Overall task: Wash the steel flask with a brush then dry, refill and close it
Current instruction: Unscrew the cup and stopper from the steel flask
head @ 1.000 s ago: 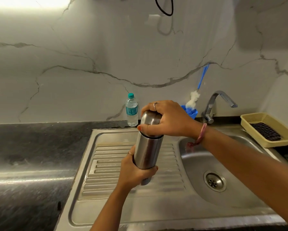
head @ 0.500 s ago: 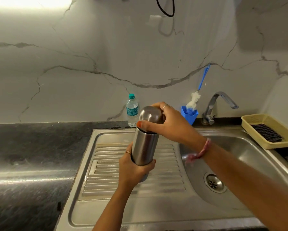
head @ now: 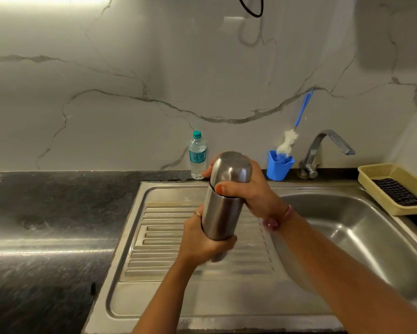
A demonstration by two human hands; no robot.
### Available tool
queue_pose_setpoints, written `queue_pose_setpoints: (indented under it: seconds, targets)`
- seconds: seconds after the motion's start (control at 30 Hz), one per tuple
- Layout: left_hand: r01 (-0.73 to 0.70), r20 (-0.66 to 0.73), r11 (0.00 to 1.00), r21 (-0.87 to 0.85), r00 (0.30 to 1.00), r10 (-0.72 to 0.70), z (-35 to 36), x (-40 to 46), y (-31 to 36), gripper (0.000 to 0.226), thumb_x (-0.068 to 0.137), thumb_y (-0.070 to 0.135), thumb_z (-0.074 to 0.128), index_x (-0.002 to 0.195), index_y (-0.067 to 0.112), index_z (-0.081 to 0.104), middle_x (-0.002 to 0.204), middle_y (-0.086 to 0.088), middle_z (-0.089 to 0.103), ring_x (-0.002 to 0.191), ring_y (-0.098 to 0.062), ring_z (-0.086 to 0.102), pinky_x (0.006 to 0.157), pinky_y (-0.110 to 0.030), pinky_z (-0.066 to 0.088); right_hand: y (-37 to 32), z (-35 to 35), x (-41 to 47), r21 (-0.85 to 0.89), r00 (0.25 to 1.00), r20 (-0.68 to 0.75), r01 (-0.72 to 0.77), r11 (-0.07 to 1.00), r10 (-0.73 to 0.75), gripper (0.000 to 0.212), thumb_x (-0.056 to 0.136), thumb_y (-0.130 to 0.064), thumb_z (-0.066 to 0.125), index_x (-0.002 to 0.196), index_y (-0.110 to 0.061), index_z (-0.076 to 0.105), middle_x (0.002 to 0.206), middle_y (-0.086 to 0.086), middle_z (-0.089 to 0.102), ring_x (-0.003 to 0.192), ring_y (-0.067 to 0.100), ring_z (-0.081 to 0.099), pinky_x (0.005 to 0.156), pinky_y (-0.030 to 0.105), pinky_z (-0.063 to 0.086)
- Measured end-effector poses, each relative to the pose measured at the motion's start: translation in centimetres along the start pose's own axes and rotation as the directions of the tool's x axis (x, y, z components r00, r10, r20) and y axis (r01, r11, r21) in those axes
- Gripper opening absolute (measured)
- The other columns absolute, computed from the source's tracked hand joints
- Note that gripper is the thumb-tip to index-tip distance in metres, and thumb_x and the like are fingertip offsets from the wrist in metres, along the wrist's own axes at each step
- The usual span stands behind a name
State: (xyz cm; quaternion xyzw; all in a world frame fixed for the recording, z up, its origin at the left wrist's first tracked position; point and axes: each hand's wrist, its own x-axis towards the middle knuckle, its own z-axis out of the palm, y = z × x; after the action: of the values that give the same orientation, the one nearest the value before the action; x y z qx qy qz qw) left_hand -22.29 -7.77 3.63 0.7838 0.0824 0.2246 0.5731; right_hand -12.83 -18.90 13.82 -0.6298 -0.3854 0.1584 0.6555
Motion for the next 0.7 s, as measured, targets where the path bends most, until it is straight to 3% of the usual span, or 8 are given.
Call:
queue_pose_setpoints:
  seconds: [0.13, 0.23, 0.37, 0.47, 0.53, 0.6, 0.67, 0.7]
  targets:
    - [-0.001, 0.024, 0.999, -0.034, 1.000, 0.002, 0.4, -0.8, 0.1, 0.066, 0.049, 0.025, 0.090, 0.104, 0.028, 0.056, 0.091, 0.015, 0.072, 0.080, -0.008, 0.070, 0.065, -0.018, 0.054, -2.4, -1.6, 0.7, -0.107, 0.935, 0.354, 0.008, 0.994, 0.030, 0.055, 0.072, -0.025, 0.069, 0.121, -0.006, 0.052, 0.116, 0.013, 0.065, 0.114, 0.027, 0.059, 0.097, 0.045, 0.048]
    - [0.021, -0.011, 0.999, -0.049, 1.000, -0.021, 0.5, -0.9, 0.0, 0.070, 0.048, 0.029, 0.092, 0.108, 0.028, 0.056, 0.090, 0.003, 0.072, 0.082, -0.013, 0.070, 0.067, -0.023, 0.056, -4.3, -2.9, 2.2, -0.335, 0.864, 0.468, -0.024, 0.942, 0.188, 0.071, 0.071, -0.030, 0.073, 0.133, -0.015, 0.045, 0.130, 0.004, 0.059, 0.122, 0.021, 0.055, 0.100, 0.039, 0.048]
    - [0.034, -0.036, 0.999, -0.027, 0.999, -0.034, 0.3, -1.1, 0.2, 0.067, 0.052, 0.025, 0.089, 0.107, 0.035, 0.053, 0.092, 0.010, 0.067, 0.084, -0.003, 0.066, 0.067, -0.016, 0.054, -8.3, -4.2, 2.8, -0.642, 0.820, 0.419, -0.037, 0.766, 0.390, 0.092, 0.066, -0.042, 0.079, 0.144, -0.031, 0.031, 0.136, -0.010, 0.048, 0.116, 0.012, 0.056, 0.091, 0.023, 0.051]
    - [0.041, -0.048, 0.999, -0.015, 0.998, -0.042, 0.2, -1.3, -0.1, 0.068, 0.052, 0.024, 0.088, 0.109, 0.036, 0.053, 0.093, 0.009, 0.067, 0.082, -0.003, 0.066, 0.064, -0.015, 0.052, -10.9, -2.9, 2.4, -0.866, 0.818, 0.308, 0.030, 0.500, 0.485, 0.099, 0.059, -0.066, 0.062, 0.145, -0.030, 0.028, 0.133, -0.008, 0.048, 0.096, 0.010, 0.062, 0.082, 0.021, 0.052]
    - [0.046, -0.046, 0.999, -0.006, 0.998, -0.047, 0.3, -1.4, -0.2, 0.068, 0.052, 0.023, 0.087, 0.109, 0.037, 0.052, 0.093, 0.009, 0.067, 0.081, -0.002, 0.065, 0.063, -0.013, 0.051, -10.8, -1.7, 2.3, -0.943, 0.835, 0.220, 0.049, 0.331, 0.504, 0.091, 0.063, -0.074, 0.055, 0.136, -0.022, 0.040, 0.118, -0.002, 0.059, 0.075, 0.009, 0.067, 0.067, 0.021, 0.055]
    - [0.047, -0.033, 0.999, 0.013, 0.998, -0.047, 0.3, -1.6, -0.4, 0.069, 0.052, 0.024, 0.087, 0.110, 0.038, 0.051, 0.094, 0.009, 0.066, 0.082, 0.000, 0.064, 0.063, -0.011, 0.050, -9.9, -1.5, 2.7, -0.948, 0.844, 0.243, 0.102, 0.302, 0.478, 0.068, 0.076, -0.063, 0.061, 0.125, -0.017, 0.050, 0.104, -0.001, 0.062, 0.071, 0.011, 0.068, 0.060, 0.020, 0.054]
    - [0.060, -0.027, 0.998, 0.009, 0.998, -0.060, 0.3, -1.8, -0.5, 0.068, 0.052, 0.024, 0.086, 0.109, 0.035, 0.052, 0.093, 0.007, 0.066, 0.079, 0.000, 0.064, 0.062, -0.012, 0.049, -10.1, -1.8, 3.0, -0.914, 0.806, 0.358, 0.199, 0.354, 0.471, 0.055, 0.079, -0.040, 0.073, 0.127, -0.024, 0.051, 0.114, -0.006, 0.057, 0.093, 0.011, 0.062, 0.077, 0.023, 0.053]
    - [0.062, -0.026, 0.998, 0.005, 0.998, -0.062, 0.2, -1.8, -0.7, 0.066, 0.052, 0.024, 0.086, 0.108, 0.033, 0.053, 0.091, 0.007, 0.066, 0.078, -0.001, 0.064, 0.062, -0.012, 0.049, -10.3, -2.2, 3.1, -0.885, 0.775, 0.421, 0.235, 0.402, 0.472, 0.059, 0.077, -0.029, 0.077, 0.129, -0.028, 0.050, 0.124, -0.007, 0.052, 0.107, 0.010, 0.055, 0.086, 0.023, 0.050]
